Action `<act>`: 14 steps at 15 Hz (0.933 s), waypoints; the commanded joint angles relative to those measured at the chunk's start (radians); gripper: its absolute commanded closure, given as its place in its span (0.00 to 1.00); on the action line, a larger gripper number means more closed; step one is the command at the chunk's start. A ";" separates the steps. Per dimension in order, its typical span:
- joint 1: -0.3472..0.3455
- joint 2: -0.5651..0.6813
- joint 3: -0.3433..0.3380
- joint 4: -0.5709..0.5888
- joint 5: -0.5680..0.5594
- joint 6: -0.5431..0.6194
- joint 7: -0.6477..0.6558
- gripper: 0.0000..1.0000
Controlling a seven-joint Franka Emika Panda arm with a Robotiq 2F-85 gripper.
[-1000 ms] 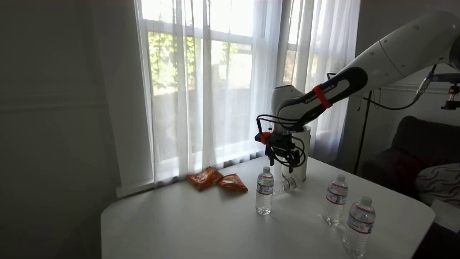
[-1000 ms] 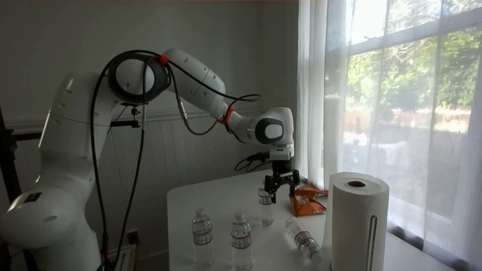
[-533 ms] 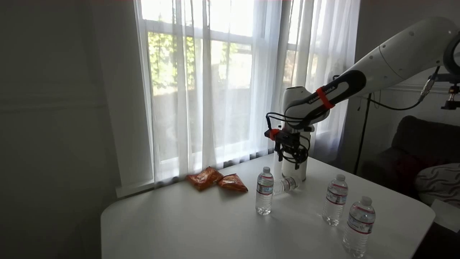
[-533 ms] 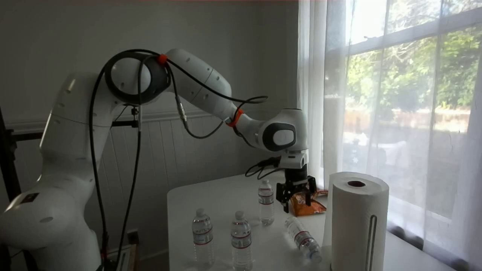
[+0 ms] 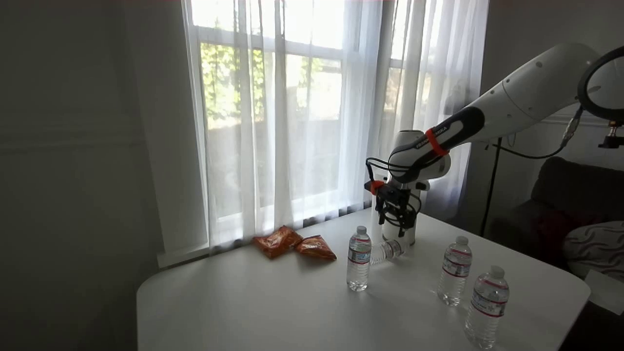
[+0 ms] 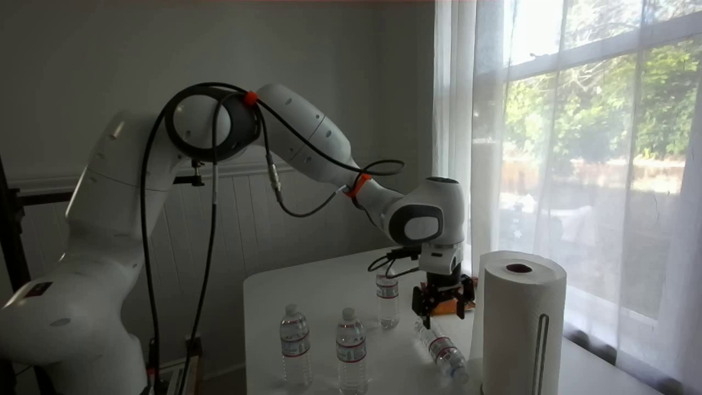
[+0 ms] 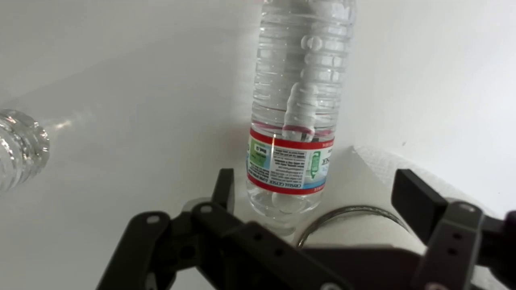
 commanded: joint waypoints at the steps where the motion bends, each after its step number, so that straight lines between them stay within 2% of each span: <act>1: -0.019 0.039 0.002 0.017 0.077 0.006 -0.056 0.00; 14: -0.045 0.160 -0.006 0.094 0.132 -0.024 -0.114 0.00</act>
